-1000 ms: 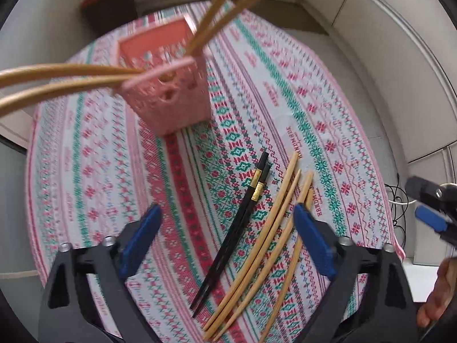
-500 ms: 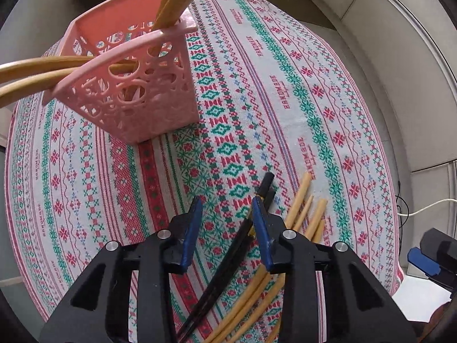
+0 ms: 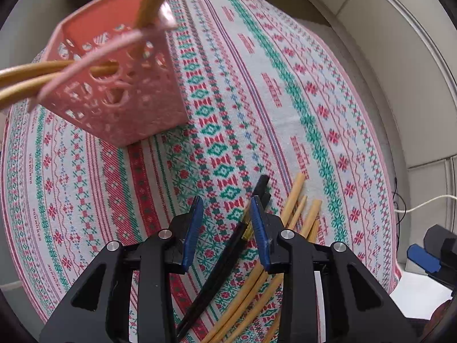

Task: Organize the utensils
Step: 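Grasp one black chopstick with the left gripper and lift it upright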

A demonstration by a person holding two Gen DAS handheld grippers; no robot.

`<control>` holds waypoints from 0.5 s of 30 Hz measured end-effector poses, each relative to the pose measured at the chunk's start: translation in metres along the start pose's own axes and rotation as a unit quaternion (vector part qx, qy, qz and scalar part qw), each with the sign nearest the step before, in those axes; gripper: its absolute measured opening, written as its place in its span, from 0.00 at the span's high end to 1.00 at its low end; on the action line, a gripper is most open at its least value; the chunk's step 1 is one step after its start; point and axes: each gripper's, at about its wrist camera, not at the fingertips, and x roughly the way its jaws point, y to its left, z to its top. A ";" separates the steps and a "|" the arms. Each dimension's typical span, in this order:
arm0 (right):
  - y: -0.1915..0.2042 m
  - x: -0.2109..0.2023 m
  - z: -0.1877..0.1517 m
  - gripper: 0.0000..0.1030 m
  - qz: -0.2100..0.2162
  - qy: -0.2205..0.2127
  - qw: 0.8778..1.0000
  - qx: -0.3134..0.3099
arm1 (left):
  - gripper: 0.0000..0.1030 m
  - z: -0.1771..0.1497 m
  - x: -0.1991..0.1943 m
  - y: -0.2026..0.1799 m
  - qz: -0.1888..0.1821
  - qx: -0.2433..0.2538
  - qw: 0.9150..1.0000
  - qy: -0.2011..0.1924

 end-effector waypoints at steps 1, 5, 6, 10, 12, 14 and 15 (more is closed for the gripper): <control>0.000 0.000 0.000 0.07 0.001 0.001 1.000 0.001 | 0.67 0.000 0.001 -0.001 -0.001 0.002 1.000 -0.001; 0.002 -0.001 0.000 0.07 0.009 -0.002 1.000 0.001 | 0.71 -0.007 0.000 -0.004 0.007 -0.005 1.000 0.001; 0.003 -0.001 0.000 0.07 0.014 -0.002 1.000 0.000 | 0.71 -0.009 0.002 -0.002 0.003 -0.005 1.000 0.006; 0.023 0.000 -0.004 0.07 0.040 -0.001 0.999 -0.027 | 0.91 -0.022 0.003 0.005 0.031 0.016 0.999 0.000; 0.038 0.005 -0.007 0.07 0.046 0.001 0.998 -0.051 | 0.93 -0.030 0.002 0.010 0.024 0.015 1.000 -0.001; 0.050 0.012 -0.012 0.11 0.047 0.007 0.997 -0.068 | 0.94 -0.041 -0.002 0.020 0.021 0.006 1.000 -0.007; 0.060 0.021 -0.015 0.18 0.046 0.015 0.995 -0.082 | 0.95 -0.046 -0.005 0.027 0.025 0.003 1.000 -0.010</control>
